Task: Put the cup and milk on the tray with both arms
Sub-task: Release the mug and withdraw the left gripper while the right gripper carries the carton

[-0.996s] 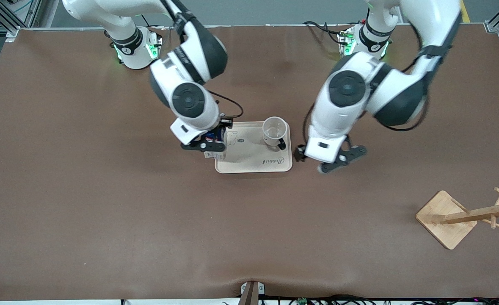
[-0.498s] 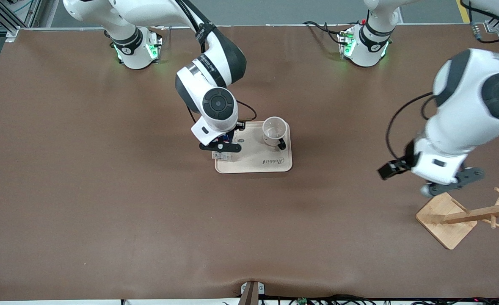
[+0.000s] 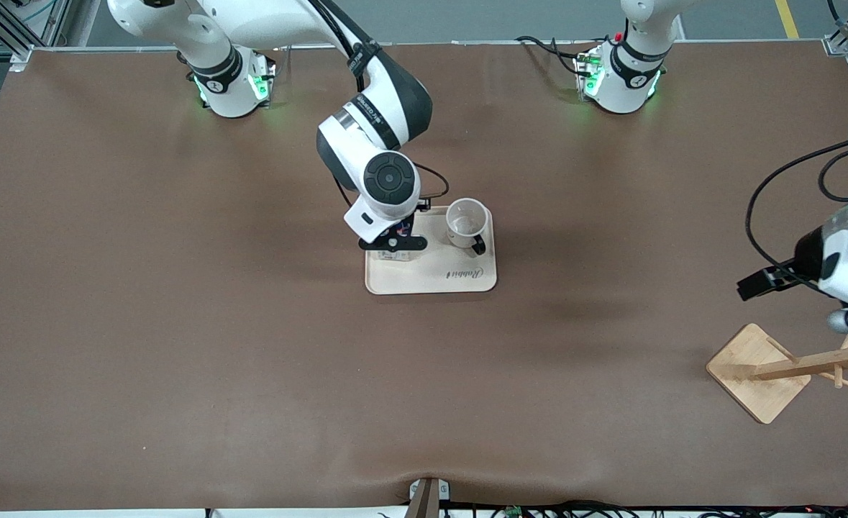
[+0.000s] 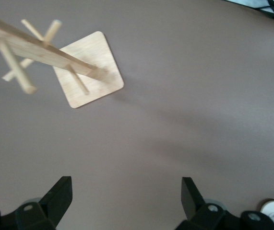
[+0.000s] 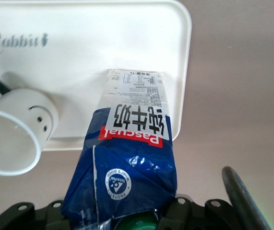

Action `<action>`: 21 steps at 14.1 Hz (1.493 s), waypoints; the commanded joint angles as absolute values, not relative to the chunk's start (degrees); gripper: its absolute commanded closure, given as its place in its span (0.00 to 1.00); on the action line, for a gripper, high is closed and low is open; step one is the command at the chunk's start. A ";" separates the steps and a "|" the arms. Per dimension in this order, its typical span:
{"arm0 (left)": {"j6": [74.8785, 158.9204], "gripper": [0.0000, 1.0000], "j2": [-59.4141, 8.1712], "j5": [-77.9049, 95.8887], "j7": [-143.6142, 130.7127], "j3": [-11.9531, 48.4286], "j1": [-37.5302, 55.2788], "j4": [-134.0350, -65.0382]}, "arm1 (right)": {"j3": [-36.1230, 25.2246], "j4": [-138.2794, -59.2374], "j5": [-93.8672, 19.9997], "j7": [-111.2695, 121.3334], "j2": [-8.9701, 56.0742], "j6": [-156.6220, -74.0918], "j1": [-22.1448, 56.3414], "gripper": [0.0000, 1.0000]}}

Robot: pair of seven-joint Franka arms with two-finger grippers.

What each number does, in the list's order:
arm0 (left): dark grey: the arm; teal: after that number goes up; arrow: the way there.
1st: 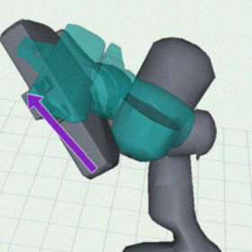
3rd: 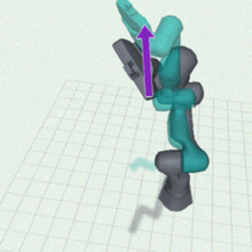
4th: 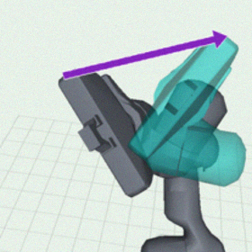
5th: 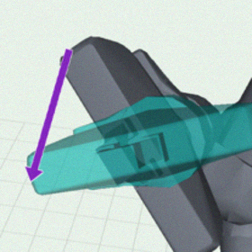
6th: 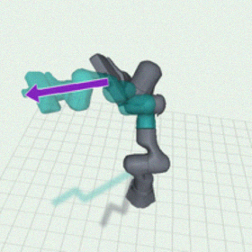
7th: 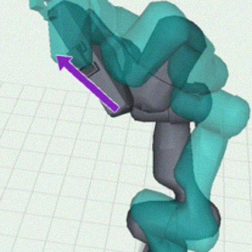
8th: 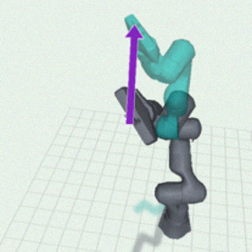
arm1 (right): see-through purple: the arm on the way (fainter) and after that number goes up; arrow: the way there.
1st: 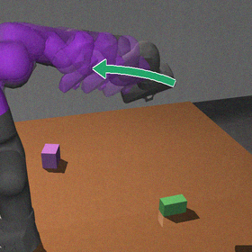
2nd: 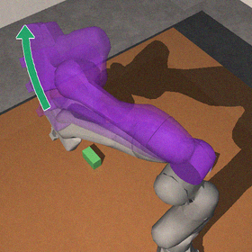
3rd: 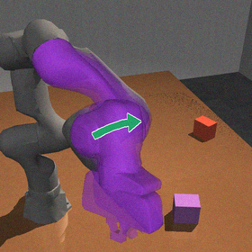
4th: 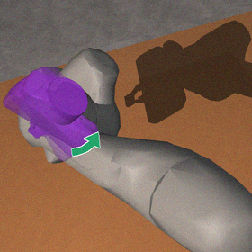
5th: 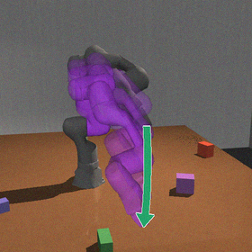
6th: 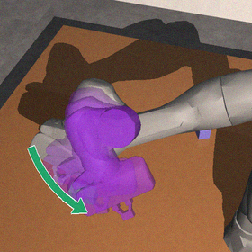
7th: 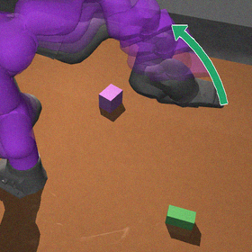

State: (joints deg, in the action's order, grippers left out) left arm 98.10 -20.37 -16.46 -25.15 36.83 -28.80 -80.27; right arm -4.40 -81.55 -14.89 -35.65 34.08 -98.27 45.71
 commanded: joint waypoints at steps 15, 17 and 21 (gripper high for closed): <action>91.32 0.00 -9.85 -15.47 -22.94 36.92 -29.71 -80.42 | -5.01 -80.25 -16.52 -32.08 35.95 -102.57 44.83 0.00; 90.71 0.00 -9.49 -15.29 -17.44 36.74 -29.79 -80.33 | -5.10 -79.72 -16.52 -32.08 34.64 -100.13 44.04 0.00; 90.53 0.00 -8.71 -12.49 -13.10 36.65 -31.64 -79.01 | -5.27 -75.78 -16.53 -32.08 34.28 -94.14 42.72 0.00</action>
State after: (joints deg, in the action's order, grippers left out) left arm 91.64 -10.47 -15.13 -15.19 36.89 -30.89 -79.36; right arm -5.37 -78.42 -15.53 -32.79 34.90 -97.09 43.51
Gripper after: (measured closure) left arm 0.000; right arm 0.000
